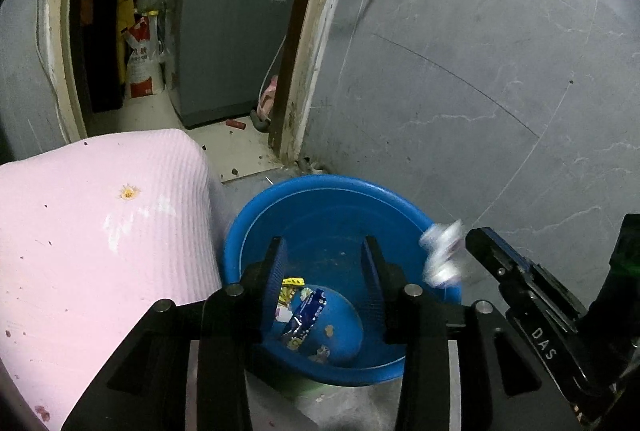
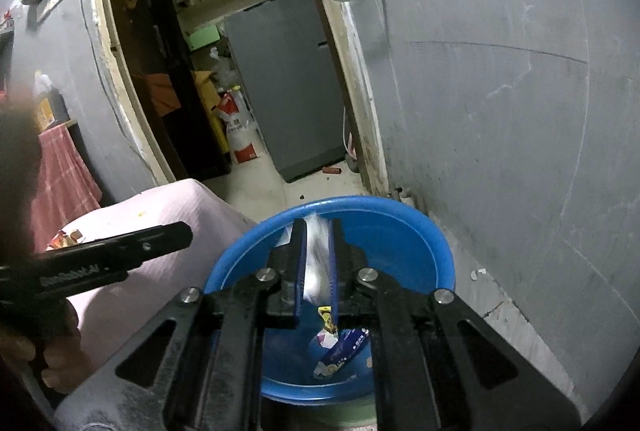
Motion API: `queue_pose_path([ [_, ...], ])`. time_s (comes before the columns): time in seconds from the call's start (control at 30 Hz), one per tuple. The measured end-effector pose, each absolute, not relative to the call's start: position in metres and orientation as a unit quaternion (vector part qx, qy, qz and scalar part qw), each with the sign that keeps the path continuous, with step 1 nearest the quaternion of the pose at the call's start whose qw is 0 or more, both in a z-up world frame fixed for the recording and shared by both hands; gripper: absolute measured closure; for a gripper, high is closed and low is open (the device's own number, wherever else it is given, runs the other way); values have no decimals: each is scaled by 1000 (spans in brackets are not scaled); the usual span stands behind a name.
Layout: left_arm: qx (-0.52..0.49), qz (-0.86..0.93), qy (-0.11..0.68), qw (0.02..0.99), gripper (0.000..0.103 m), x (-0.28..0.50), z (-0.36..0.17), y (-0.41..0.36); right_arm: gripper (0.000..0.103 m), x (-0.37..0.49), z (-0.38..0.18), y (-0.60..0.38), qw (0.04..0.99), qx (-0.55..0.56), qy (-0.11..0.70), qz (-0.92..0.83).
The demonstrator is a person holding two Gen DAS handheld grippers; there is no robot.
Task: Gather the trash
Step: 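Carry the shell scrap and foil scrap over the blue bucket and open both tools, then return both open tools to the remaining trash on the table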
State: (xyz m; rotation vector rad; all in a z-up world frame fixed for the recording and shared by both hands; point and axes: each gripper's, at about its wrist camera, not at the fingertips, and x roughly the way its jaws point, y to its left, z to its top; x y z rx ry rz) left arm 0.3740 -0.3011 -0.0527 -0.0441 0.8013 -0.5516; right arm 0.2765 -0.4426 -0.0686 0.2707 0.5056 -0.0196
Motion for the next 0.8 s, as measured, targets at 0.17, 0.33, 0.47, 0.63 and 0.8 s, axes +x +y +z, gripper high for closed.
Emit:
queue_pose_path([
  [0.17, -32, -264, 380, 886, 65, 370, -47, -294, 76, 275, -65, -442, 958, 137, 250, -12],
  [0.33, -49, -258, 357, 896, 55, 361, -32, -279, 60, 265, -48, -437, 966, 130, 225, -16],
  [0.47, -61, -251, 329, 908, 43, 350, -9, -257, 41, 253, -25, -431, 973, 121, 196, -17],
  [0.63, -83, -227, 287, 927, 16, 337, 21, -218, 19, 238, 7, -415, 982, 109, 155, -13],
  [0.8, -94, -189, 244, 947, 6, 322, 47, -177, 0, 227, 33, -387, 987, 98, 126, 4],
])
